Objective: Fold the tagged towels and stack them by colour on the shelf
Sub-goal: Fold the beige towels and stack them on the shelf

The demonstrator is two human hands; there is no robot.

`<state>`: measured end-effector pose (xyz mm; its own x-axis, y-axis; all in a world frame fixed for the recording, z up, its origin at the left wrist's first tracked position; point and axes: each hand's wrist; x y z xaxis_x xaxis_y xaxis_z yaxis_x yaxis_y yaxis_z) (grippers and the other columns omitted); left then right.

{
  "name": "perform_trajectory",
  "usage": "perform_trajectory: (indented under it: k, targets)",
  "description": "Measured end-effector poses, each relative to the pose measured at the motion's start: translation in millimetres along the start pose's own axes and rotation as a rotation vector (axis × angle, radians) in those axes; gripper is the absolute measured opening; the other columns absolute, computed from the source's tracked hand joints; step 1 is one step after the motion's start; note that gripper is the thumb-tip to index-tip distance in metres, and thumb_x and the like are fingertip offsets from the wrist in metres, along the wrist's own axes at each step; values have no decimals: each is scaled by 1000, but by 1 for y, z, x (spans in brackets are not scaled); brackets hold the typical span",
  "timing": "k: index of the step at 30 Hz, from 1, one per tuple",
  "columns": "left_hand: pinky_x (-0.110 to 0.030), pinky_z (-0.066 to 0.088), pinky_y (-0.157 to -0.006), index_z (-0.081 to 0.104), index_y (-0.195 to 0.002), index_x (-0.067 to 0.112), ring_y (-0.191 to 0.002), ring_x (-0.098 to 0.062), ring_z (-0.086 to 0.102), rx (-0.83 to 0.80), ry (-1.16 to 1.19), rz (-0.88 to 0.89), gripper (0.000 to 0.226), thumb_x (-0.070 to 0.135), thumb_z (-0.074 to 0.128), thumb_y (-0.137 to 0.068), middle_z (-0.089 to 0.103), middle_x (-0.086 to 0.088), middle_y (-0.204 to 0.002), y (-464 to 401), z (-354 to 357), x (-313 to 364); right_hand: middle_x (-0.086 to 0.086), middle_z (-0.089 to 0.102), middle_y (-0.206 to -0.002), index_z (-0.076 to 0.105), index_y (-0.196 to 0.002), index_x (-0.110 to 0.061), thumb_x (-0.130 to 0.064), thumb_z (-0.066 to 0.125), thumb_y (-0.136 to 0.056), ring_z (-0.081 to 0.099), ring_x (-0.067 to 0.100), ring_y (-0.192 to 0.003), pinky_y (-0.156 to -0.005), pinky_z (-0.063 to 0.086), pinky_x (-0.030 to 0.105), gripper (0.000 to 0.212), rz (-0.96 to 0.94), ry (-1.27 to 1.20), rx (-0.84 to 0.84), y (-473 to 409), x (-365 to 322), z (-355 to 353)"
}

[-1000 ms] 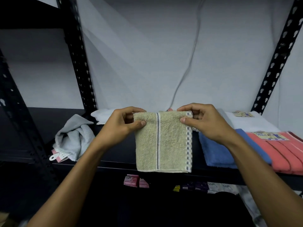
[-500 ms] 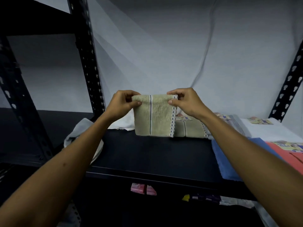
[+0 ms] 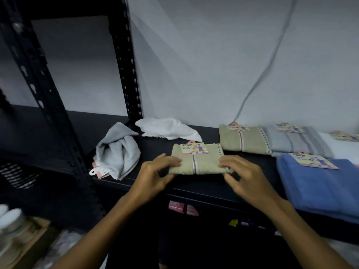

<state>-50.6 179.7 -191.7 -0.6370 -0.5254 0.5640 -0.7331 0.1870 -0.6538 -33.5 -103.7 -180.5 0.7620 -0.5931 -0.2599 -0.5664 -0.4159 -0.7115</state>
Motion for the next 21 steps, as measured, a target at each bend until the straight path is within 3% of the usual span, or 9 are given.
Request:
perform_trajectory:
  k: [5, 8, 11, 13, 16, 18, 21]
  targets:
    - [-44, 43, -105, 67, -104, 18, -114, -8, 63, 17, -118, 218, 34, 1, 77, -77, 68, 5, -118, 25, 13, 1, 2, 67, -112, 70, -97, -11, 9, 76, -70, 60, 23, -112, -93, 51, 39, 34, -35, 176, -97, 28, 1, -5]
    - [-45, 43, -101, 67, -109, 18, -113, -11, 62, -21, -210, 372, 24, 16, 72, -86, 68, 5, -120, 27, 23, 9, 0, 69, -115, 71, -99, -17, 9, 78, -63, 60, 29, -111, -83, 51, 42, 45, 87, 316, -121, 32, 6, -10]
    - [-44, 38, -108, 69, -115, 13, -121, -11, 58, -166, -199, 435, 28, 15, 72, -87, 65, 4, -127, 23, 33, 27, 15, 61, -131, 72, -109, -16, 3, 71, -67, 58, 42, -112, -78, 52, 47, 46, 264, 519, -214, 26, 3, -16]
    - [-46, 27, -117, 67, -120, 13, -130, -10, 52, -212, -182, 362, 38, 5, 68, -83, 62, 3, -133, 18, 33, 31, 18, 54, -138, 69, -117, -13, -6, 63, -80, 54, 43, -117, -84, 50, 47, 38, 362, 550, -230, 18, -3, -18]
    - [-50, 14, -119, 62, -128, 22, -140, -14, 39, -196, -266, 133, 56, 6, 58, -75, 53, 5, -142, 8, 20, 20, 14, 64, -123, 72, -107, -12, -21, 57, -90, 59, 38, -107, -88, 51, 48, 25, 331, 285, -41, 14, -22, -15]
    - [-53, 27, -115, 64, -127, 25, -136, -16, 44, -191, -291, 10, 51, 14, 60, -77, 55, 2, -141, 4, 9, 10, 7, 67, -118, 74, -104, -17, -37, 55, -90, 60, 27, -109, -91, 49, 42, 31, 253, 107, -48, 19, -40, -7]
    - [-41, 47, -102, 73, -113, 20, -118, -18, 60, -157, -292, -19, 30, 19, 71, -83, 67, -3, -125, -1, 0, 4, 2, 65, -119, 75, -102, -21, -50, 56, -84, 55, 20, -114, -87, 45, 37, 39, 165, 151, -104, 28, -54, 9]
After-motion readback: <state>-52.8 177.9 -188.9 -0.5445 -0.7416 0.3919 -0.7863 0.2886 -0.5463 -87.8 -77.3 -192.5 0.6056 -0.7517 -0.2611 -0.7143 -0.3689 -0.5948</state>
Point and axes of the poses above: each hand's wrist, its own y-axis away from the middle knuckle, its own z-axis out of the palm, x = y × z
